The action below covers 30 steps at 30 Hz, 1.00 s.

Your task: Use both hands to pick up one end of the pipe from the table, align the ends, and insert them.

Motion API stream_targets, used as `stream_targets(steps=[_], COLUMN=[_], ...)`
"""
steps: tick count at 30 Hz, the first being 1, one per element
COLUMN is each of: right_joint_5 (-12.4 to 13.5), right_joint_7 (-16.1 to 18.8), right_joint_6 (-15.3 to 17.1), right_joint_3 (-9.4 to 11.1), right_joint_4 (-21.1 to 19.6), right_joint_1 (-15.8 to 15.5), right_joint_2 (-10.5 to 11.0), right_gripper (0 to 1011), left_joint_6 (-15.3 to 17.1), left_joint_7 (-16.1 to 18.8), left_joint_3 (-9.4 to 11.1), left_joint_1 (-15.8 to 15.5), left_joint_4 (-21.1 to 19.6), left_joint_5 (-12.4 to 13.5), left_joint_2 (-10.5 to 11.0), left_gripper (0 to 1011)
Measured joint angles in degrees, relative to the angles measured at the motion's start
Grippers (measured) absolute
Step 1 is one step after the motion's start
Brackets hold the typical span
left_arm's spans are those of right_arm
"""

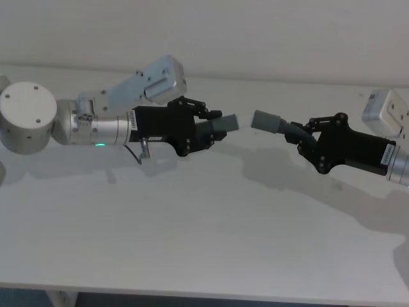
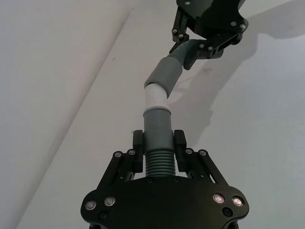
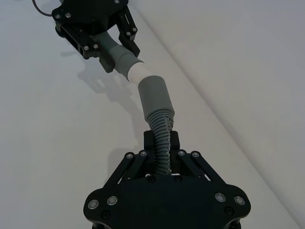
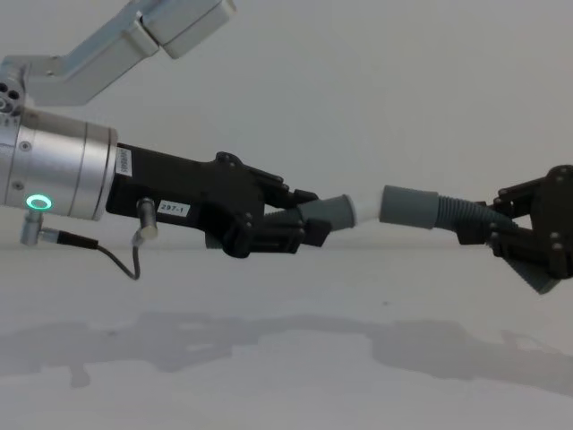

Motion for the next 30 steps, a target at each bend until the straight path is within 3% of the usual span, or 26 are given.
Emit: stream_targets(steps=[30], right_joint_5=[-0.23], right_joint_7=[0.8], right_joint_6=[-1.52], right_joint_3=[-0.49], right_joint_4=[-0.22], right_joint_1=[0.58], right_joint_2=[0.61], right_gripper=[166], left_joint_6=[0.77], left_joint_7=[-0.64], left_joint_3=[0.84], left_joint_1=[0.03], left_joint_4=[-1.57], left_joint_5=[-1.2], left_joint_2=[1.07], left_gripper=[377])
